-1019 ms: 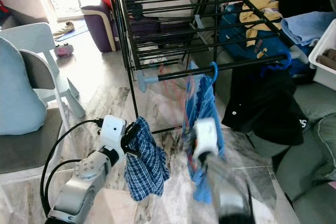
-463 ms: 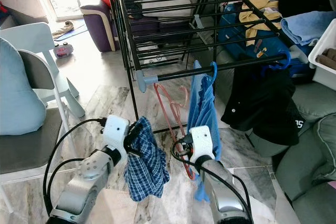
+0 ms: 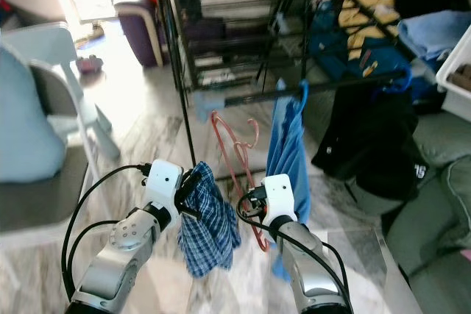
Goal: Hang hanger
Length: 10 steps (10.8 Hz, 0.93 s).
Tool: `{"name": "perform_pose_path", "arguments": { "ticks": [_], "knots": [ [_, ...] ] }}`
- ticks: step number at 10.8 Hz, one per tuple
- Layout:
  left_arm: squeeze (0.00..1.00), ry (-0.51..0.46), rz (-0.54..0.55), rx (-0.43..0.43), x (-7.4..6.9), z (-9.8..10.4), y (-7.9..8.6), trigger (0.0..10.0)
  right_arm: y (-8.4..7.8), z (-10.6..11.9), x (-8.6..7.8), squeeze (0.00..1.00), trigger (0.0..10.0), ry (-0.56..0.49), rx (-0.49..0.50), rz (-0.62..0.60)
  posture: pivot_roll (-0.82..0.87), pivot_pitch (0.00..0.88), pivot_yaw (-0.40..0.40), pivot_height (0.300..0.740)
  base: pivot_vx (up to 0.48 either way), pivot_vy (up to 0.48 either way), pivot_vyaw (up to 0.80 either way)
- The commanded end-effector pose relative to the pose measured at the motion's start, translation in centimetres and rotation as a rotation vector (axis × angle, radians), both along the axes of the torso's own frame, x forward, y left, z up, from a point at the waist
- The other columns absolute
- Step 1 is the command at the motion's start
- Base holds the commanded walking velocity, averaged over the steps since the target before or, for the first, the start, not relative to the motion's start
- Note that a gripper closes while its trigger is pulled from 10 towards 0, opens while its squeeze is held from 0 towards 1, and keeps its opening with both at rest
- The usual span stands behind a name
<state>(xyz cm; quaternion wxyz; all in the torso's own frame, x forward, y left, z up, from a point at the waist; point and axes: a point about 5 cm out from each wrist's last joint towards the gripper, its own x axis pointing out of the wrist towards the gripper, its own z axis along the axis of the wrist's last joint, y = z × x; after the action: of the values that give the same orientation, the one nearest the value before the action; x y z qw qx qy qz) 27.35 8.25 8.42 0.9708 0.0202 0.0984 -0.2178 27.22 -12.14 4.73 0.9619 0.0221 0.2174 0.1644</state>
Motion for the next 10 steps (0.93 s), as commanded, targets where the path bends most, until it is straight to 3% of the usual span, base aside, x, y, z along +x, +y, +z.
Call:
{"name": "perform_pose_path", "arguments": {
  "ticks": [1, 10],
  "knots": [
    [0.0, -0.004, 0.007, 0.006, 0.12, 0.14, 0.01, 10.0, 0.25, 0.85, 0.26, 0.0, 10.0, -0.024, 0.006, 0.005, -0.08, 0.0, 0.001, 0.74, -0.277, 0.0, 0.0],
    [0.0, -0.009, 0.017, 0.002, 0.29, 0.23, 0.01, 10.0, 0.19, 0.87, 0.45, 0.0, 10.0, -0.001, -0.001, 0.008, -0.09, 0.0, -0.005, 0.74, -0.273, 0.0, 0.0]
  ]
}}
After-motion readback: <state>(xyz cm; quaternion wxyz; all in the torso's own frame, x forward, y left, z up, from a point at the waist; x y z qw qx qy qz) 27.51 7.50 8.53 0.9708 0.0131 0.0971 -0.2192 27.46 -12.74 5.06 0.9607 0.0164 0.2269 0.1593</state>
